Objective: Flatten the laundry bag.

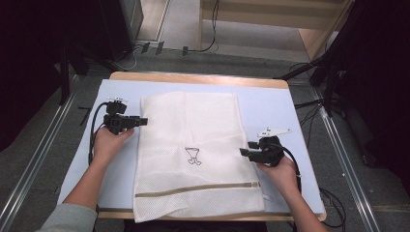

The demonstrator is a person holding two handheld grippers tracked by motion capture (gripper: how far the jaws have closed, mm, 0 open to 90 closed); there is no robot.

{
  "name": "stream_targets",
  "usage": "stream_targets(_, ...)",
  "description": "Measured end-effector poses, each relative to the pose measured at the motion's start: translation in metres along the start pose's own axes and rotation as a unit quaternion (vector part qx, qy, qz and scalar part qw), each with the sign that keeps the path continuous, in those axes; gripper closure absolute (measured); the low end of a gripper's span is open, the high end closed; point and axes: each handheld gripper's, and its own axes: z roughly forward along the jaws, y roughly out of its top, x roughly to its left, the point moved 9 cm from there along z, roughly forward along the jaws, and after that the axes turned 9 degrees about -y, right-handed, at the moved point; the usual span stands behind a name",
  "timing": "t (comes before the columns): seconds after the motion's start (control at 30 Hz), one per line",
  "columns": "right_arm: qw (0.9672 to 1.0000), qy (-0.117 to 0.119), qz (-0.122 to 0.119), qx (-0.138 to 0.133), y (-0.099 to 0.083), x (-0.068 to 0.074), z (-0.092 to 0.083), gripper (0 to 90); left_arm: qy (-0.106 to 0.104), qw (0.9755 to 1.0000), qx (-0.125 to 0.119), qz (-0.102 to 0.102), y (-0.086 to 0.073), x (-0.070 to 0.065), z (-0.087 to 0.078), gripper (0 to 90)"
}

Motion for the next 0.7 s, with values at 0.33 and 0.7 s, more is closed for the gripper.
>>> stream_targets(0.33,0.9999,0.006,0.002,-0.009,0.007,0.001,0.005,49.2,0.0,0.9997,0.021,0.012,-0.031,-0.02,-0.013,51.1)
stream_targets(0.7,0.9997,0.004,0.02,-0.011,0.011,-0.005,0.015,51.8,0.007,0.9992,0.038,0.005,-0.07,-0.033,-0.02,50.8)
